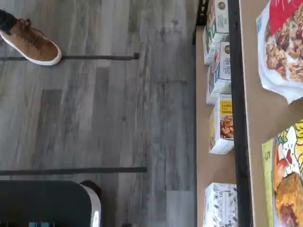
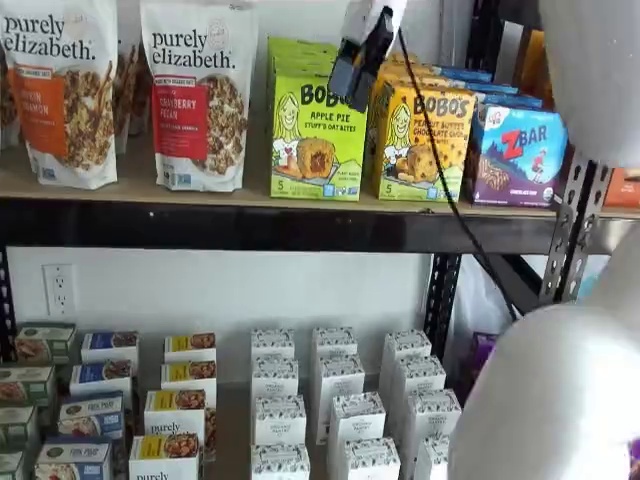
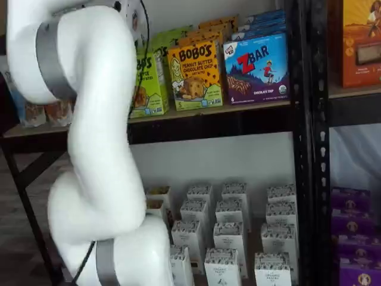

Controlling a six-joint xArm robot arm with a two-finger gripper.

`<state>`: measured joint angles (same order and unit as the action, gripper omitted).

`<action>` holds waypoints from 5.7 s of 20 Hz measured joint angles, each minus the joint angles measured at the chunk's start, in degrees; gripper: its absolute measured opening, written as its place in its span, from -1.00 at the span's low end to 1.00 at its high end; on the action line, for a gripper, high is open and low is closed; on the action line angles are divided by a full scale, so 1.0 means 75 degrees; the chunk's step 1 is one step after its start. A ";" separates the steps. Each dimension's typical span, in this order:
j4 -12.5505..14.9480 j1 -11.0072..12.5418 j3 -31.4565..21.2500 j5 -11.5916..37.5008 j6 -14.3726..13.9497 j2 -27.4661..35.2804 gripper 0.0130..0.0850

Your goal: Pick the green box on the top shelf, the fourth from the left

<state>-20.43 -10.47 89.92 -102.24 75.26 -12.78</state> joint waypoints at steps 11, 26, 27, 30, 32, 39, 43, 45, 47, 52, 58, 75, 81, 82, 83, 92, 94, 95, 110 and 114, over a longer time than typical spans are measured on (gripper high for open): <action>-0.0328 0.0227 0.0523 0.0079 0.0055 0.0210 1.00; -0.0254 0.0468 0.1091 0.0669 0.0292 0.0760 1.00; -0.0221 0.0476 0.1103 0.0695 0.0315 0.0793 1.00; -0.0115 0.0486 0.1046 0.0839 0.0383 0.0847 1.00; -0.0028 0.0481 0.0964 0.0949 0.0426 0.0863 1.00; 0.0149 0.0459 0.0642 0.1241 0.0536 0.0838 1.00; 0.0241 0.0448 0.0464 0.1374 0.0584 0.0815 1.00; 0.0293 0.0427 0.0356 0.1451 0.0597 0.0791 1.00; 0.0328 0.0408 0.0267 0.1516 0.0603 0.0771 1.00; 0.0404 0.0350 0.0076 0.1679 0.0598 0.0721 1.00; 0.0508 0.0302 -0.0101 0.1805 0.0592 0.0668 1.00; 0.0427 0.0337 -0.0301 0.1967 0.0652 0.0577 0.33; 0.0465 0.0353 -0.0227 0.1883 0.0660 0.0617 0.33; 0.0465 0.0355 -0.0231 0.1893 0.0662 0.0614 0.33; 0.0462 0.0356 -0.0233 0.1900 0.0663 0.0613 0.33; 0.0480 0.0316 -0.0286 0.1968 0.0633 0.0583 0.33; 0.0482 0.0305 -0.0307 0.1989 0.0625 0.0572 0.22; 0.0480 0.0301 -0.0321 0.2005 0.0622 0.0564 0.22; 0.0462 0.0289 -0.0355 0.1990 0.0615 0.0551 -0.33; 0.0444 0.0298 -0.0357 0.1978 0.0622 0.0546 -0.56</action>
<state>-17.10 -8.23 87.24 -87.41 79.93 -8.68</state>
